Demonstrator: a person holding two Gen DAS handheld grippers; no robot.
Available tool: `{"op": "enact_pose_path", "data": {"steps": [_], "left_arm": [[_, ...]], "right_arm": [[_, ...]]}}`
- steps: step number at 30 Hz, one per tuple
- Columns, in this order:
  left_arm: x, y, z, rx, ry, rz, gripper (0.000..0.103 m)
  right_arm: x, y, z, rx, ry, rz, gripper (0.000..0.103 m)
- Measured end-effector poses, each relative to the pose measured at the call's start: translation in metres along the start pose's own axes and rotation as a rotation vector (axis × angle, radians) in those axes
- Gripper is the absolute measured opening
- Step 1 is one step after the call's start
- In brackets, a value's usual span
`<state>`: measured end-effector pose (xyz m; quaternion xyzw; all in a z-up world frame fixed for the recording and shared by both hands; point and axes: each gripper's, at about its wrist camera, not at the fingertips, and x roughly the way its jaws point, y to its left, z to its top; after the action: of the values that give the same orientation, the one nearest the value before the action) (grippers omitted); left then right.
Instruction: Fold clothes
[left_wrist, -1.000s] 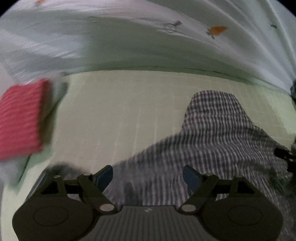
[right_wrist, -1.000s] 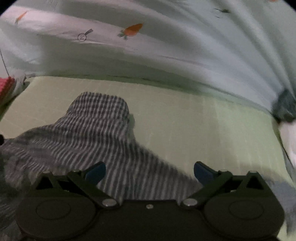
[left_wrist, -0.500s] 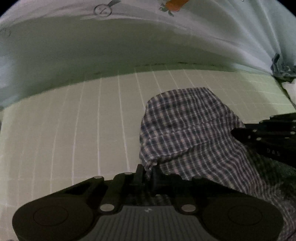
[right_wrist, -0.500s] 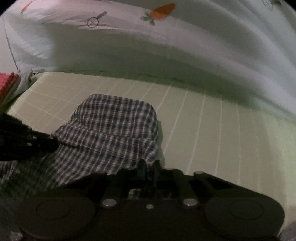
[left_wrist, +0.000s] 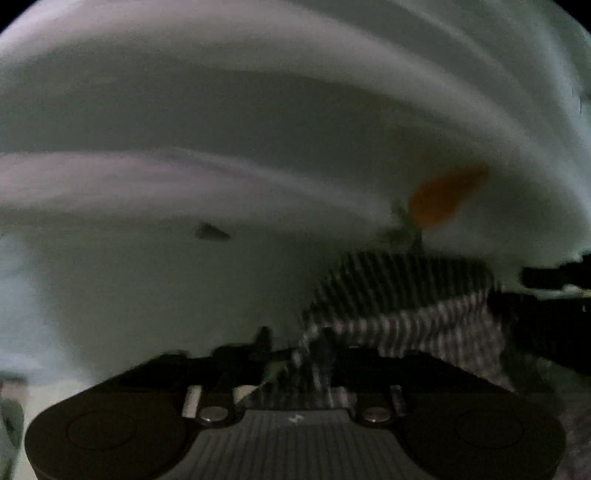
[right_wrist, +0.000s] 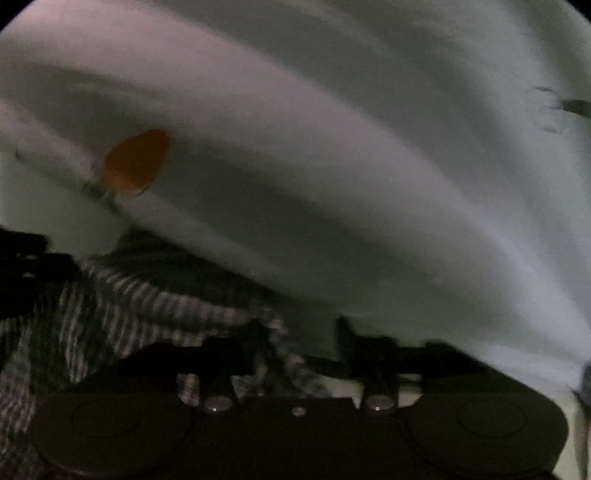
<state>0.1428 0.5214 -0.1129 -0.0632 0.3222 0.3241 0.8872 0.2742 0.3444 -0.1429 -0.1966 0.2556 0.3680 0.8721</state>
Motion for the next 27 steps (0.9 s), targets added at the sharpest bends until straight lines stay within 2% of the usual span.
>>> {"op": "enact_pose_path", "data": {"steps": [1, 2, 4, 7, 13, 18, 22, 27], "left_arm": [[-0.011, 0.008, -0.005, -0.028, 0.007, -0.008, 0.063], [-0.022, 0.016, -0.012, -0.054, 0.015, -0.018, 0.068], [-0.049, 0.037, -0.028, -0.099, 0.04, -0.031, 0.069], [-0.096, 0.067, -0.058, -0.177, 0.09, -0.001, 0.082], [-0.2, 0.107, -0.146, -0.285, 0.254, 0.089, 0.086], [-0.244, 0.115, -0.21, -0.354, 0.358, 0.108, 0.087], [-0.261, 0.105, -0.237, -0.387, 0.41, 0.088, 0.087], [-0.275, 0.086, -0.25, -0.33, 0.411, 0.054, 0.09]], "right_arm": [[-0.014, -0.005, -0.01, 0.019, -0.001, 0.002, 0.073], [-0.029, -0.009, -0.019, 0.039, -0.002, 0.005, 0.088], [-0.061, -0.019, -0.045, 0.072, 0.015, 0.001, 0.094], [-0.113, -0.033, -0.092, 0.127, 0.091, -0.04, 0.099], [-0.215, -0.074, -0.183, 0.286, 0.222, -0.164, 0.102], [-0.284, -0.081, -0.239, 0.32, 0.271, -0.22, 0.103], [-0.295, -0.058, -0.262, 0.301, 0.308, -0.177, 0.103], [-0.292, -0.029, -0.279, 0.229, 0.338, -0.103, 0.103]]}}
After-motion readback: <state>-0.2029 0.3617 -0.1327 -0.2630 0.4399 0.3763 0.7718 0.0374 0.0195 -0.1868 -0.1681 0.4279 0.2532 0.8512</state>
